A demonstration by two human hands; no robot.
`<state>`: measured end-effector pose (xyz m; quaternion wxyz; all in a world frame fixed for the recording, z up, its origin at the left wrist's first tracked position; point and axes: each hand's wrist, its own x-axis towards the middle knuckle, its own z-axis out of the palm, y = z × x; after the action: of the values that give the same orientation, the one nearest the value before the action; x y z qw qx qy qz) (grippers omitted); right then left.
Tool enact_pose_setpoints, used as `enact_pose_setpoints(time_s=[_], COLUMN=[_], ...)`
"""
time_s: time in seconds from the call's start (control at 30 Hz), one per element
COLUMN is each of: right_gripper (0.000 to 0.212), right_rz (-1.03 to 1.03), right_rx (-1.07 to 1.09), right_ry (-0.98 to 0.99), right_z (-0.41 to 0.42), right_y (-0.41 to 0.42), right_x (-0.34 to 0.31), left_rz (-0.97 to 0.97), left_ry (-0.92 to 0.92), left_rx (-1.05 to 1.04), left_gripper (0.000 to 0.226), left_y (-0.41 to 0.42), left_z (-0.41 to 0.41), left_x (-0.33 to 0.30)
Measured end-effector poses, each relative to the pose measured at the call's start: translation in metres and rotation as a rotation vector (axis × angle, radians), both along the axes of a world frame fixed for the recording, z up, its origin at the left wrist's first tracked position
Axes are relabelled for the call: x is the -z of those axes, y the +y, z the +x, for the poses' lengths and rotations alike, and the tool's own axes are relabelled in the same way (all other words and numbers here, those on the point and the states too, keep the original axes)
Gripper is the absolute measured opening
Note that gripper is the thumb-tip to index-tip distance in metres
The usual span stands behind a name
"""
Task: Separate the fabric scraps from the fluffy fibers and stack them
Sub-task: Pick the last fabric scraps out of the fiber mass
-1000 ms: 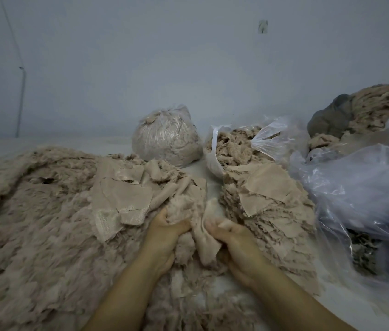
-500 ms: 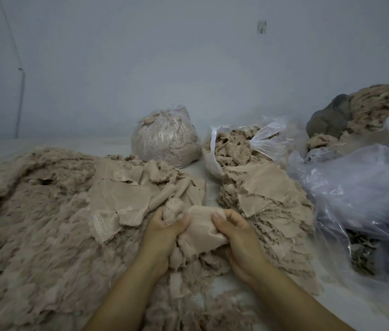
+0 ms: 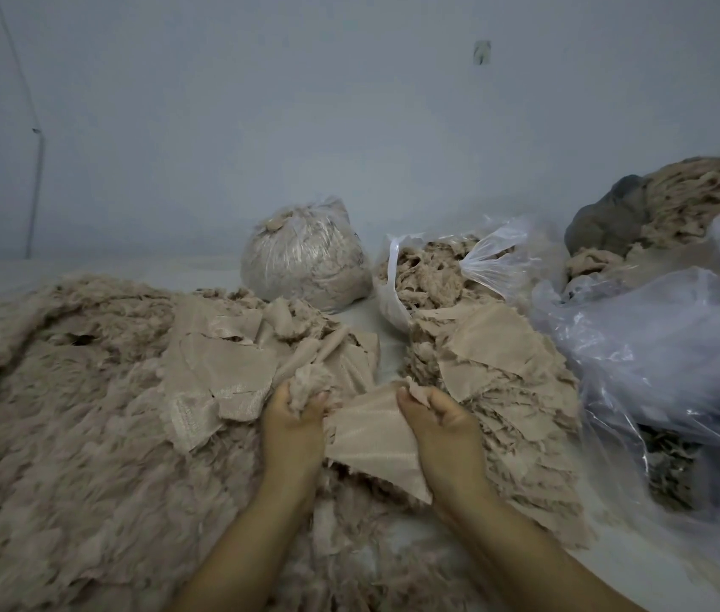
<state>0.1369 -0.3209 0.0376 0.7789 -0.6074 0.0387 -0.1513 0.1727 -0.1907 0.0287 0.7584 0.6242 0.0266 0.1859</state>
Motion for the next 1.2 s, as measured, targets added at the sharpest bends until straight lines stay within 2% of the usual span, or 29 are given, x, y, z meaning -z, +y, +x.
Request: enact_pose_setpoints(time_s=[0.13, 0.2, 0.3, 0.37, 0.43, 0.53, 0.63, 0.73, 0.77, 0.8, 0.83, 0.9, 1.0, 1.07, 1.13, 1.2], right_gripper=[0.015, 0.013, 0.019, 0.02, 0.025, 0.038, 0.028, 0.023, 0.022, 0.02, 0.012, 0.024, 0.05, 0.049, 0.033, 0.031], right_rz=[-0.015, -0.028, 0.007, -0.05, -0.187, -0.432, -0.576, -0.995, -1.095, -1.109, -1.069, -0.892, -0.593, -0.311, -0.164, -0.08], right_rx=[-0.002, 0.008, 0.084, 0.081, 0.052, 0.143, 0.262, 0.445, 0.527, 0.571, 0.545, 0.3, -0.181, -0.401, -0.453, -0.42], right_ry=[-0.014, -0.033, -0.047, -0.03, -0.019, -0.027, 0.026, 0.133, 0.133, 0.07, -0.027, -0.084, 0.192, 0.325, 0.343, 0.327], right_z=[0.0, 0.0, 0.005, 0.009, 0.017, 0.043, 0.072, 0.085, 0.082, 0.075, 0.067, 0.047, 0.013, 0.006, 0.004, 0.002], right_y=[-0.001, -0.002, -0.014, -0.026, -0.037, -0.065, -0.106, -0.141, -0.143, -0.138, -0.127, -0.091, -0.032, -0.012, -0.006, -0.005], right_x=[-0.004, -0.007, -0.015, -0.021, -0.033, -0.065, -0.095, -0.097, -0.094, -0.091, -0.085, -0.065, -0.034, -0.021, -0.018, -0.019], left_rz=[-0.009, -0.01, -0.151, -0.187, -0.164, -0.142, -0.093, -0.022, -0.011, -0.016, -0.033, -0.078, -0.073, 0.086, 0.285, 0.33], left_ry=[-0.028, -0.038, -0.014, 0.041, 0.062, 0.065, 0.089, 0.071, 0.066, 0.063, 0.057, 0.051, 0.086, 0.078, 0.072, 0.101], left_rx=[-0.061, -0.106, -0.121, -0.104, -0.034, 0.09, 0.156, 0.179, 0.205, 0.241, 0.285, 0.375, 0.527, 0.68, 0.815, 0.84], left_gripper=[0.033, 0.027, 0.023, 0.025, 0.017, 0.017, 0.015, 0.015, 0.016, 0.016, 0.017, 0.017, 0.019, 0.023, 0.016, 0.009], left_y=[0.001, 0.003, 0.011, 0.015, 0.014, 0.008, 0.009, 0.009, 0.008, 0.007, 0.006, 0.003, -0.002, -0.003, -0.006, -0.009], left_z=[0.004, 0.007, 0.01, 0.01, 0.007, 0.0, -0.001, -0.001, -0.002, -0.003, -0.005, -0.008, -0.015, -0.022, -0.028, -0.03], left_x=[0.003, 0.005, 0.005, 0.005, 0.003, 0.001, 0.0, 0.002, 0.002, 0.002, 0.002, 0.0, -0.001, -0.003, -0.002, -0.001])
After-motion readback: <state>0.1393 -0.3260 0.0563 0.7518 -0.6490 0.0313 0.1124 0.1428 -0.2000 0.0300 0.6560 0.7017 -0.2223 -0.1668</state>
